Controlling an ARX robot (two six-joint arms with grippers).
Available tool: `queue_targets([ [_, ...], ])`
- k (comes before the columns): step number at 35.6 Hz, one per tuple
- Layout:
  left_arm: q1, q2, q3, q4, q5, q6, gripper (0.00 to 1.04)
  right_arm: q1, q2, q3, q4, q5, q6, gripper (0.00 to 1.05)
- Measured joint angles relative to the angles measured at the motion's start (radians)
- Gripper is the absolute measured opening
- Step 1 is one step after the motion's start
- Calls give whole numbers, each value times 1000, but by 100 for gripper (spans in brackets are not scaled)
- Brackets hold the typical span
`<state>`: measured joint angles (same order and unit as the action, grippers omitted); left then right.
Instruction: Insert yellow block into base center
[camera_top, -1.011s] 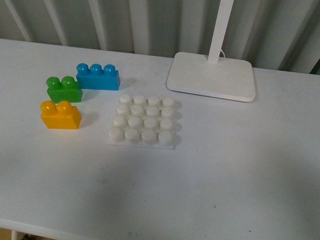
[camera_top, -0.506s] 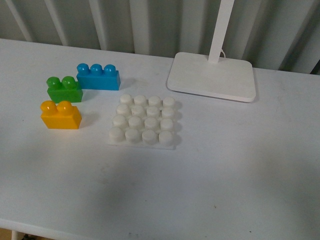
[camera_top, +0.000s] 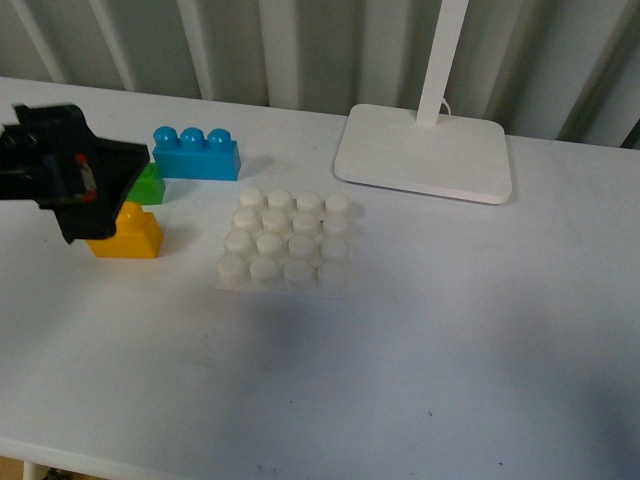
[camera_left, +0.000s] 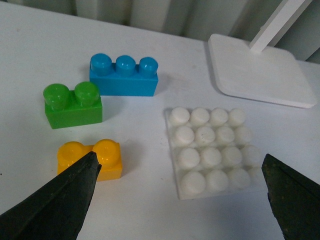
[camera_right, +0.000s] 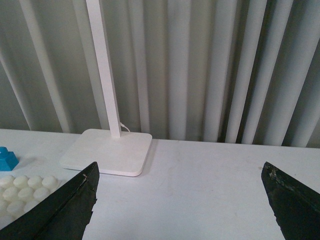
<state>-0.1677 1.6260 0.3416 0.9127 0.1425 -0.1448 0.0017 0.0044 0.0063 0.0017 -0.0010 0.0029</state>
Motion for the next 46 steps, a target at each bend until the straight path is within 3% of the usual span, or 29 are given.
queue_targets([
  [14, 31, 315, 156, 51, 0, 168, 98, 0, 0, 0, 0, 0, 0, 95],
  [46, 149, 437, 286, -5, -27, 322, 98, 0, 0, 0, 0, 0, 0, 95],
])
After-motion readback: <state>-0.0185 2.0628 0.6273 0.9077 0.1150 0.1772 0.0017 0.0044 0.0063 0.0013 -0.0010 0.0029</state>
